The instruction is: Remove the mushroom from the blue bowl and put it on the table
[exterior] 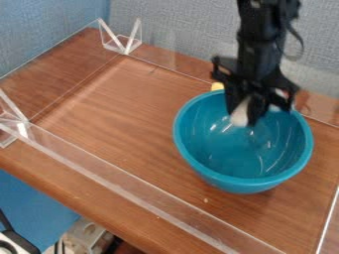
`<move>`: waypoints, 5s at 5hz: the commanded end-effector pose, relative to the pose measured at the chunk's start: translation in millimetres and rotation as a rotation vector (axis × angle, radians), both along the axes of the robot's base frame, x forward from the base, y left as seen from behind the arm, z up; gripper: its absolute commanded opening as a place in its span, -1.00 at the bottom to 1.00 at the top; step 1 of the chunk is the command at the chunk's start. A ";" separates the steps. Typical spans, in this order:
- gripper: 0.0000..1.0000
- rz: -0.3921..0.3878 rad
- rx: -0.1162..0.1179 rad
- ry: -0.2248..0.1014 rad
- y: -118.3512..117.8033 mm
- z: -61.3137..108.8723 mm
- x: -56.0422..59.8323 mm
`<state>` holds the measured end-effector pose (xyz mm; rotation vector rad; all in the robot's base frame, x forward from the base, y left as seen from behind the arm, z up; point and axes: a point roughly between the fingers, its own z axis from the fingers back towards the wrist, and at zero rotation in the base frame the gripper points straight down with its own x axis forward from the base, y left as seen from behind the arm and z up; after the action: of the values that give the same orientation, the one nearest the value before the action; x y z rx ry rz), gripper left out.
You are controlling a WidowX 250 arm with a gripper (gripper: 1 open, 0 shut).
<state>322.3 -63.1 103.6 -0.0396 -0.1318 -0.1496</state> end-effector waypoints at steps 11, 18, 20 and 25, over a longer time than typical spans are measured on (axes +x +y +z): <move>1.00 0.075 0.034 0.037 197.1 -38.6 -8.0; 1.00 0.094 0.049 -0.062 161.7 40.2 1.0; 1.00 0.018 0.052 -0.059 157.1 33.9 19.9; 1.00 0.019 0.106 -0.056 150.4 51.1 25.3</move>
<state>342.5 88.2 133.4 0.0500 -0.1161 -0.1369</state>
